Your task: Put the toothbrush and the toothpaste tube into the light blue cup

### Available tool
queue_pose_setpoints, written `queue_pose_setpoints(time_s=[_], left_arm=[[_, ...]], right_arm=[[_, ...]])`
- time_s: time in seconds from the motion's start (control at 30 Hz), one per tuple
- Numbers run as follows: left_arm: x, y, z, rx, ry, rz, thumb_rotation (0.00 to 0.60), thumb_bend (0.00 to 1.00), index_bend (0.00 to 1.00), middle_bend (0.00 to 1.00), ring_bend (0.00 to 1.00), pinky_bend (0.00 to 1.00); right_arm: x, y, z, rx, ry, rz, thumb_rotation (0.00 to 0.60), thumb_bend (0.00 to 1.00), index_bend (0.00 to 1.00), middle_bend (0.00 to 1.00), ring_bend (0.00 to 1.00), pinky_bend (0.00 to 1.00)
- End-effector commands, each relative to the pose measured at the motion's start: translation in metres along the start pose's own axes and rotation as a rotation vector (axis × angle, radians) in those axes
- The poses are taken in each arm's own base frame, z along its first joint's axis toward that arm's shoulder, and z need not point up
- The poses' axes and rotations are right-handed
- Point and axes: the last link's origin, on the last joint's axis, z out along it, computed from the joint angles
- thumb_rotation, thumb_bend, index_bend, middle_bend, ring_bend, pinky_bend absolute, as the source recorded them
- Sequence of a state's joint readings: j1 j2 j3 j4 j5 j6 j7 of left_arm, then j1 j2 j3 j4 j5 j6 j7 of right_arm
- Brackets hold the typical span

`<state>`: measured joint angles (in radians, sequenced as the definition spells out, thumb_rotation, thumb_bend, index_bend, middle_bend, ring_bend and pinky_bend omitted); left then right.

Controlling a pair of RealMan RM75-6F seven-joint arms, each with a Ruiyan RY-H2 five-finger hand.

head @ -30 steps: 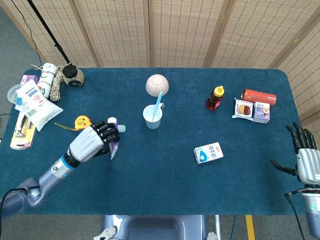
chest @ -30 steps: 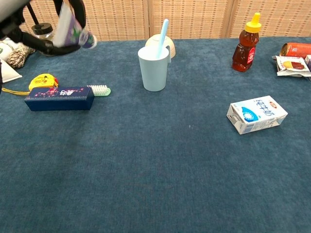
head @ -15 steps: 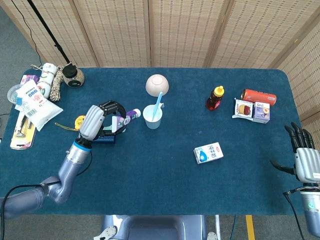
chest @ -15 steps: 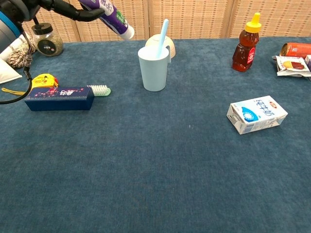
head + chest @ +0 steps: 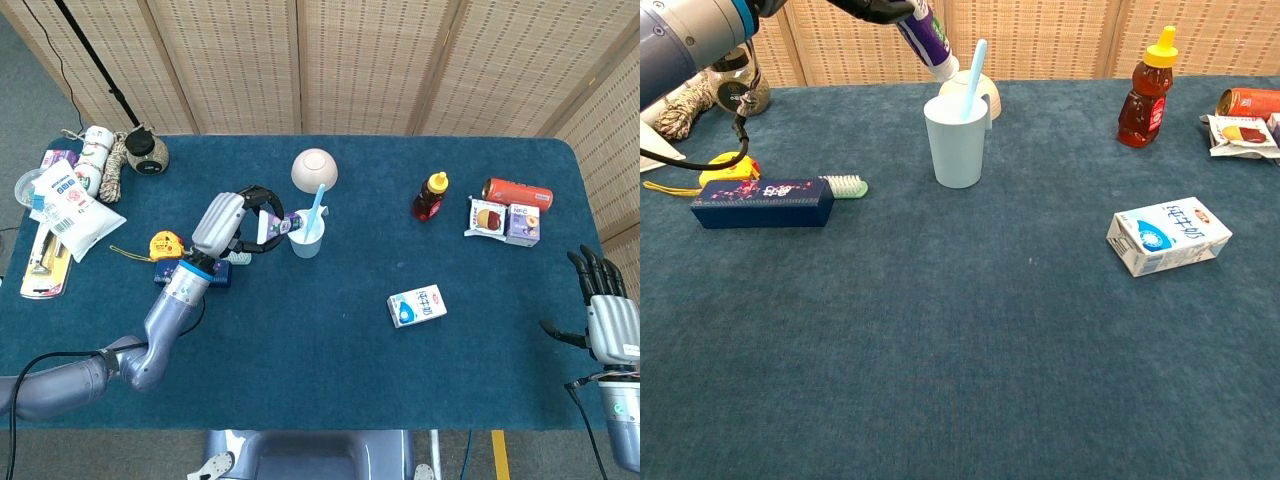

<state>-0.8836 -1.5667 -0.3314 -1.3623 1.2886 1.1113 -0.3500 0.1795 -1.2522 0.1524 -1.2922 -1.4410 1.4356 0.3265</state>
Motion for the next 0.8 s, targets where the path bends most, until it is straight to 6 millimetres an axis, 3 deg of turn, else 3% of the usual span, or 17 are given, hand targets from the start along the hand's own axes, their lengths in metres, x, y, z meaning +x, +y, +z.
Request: queue_pose_setpoints(time_s=[0.03,0.8], left_arm=[[-0.003,-0.001,0.008,0.053,-0.031,-0.003,0.600,0.35,0.70,0.48,0.34,0.49],[-0.043,-0.012,0.031,0.135,-0.089,-0.030,0.600,0.34,0.67,0.47,0.32,0.49]], right_arm=[[0.000,0.000,0.000,-0.001,-0.001,0.000,0.600,0.12,0.00,0.00,0.00,0.00],[-0.010,0.000,0.001,-0.003,-0.040,0.004,0.600,0.12,0.00,0.00,0.00,0.00]])
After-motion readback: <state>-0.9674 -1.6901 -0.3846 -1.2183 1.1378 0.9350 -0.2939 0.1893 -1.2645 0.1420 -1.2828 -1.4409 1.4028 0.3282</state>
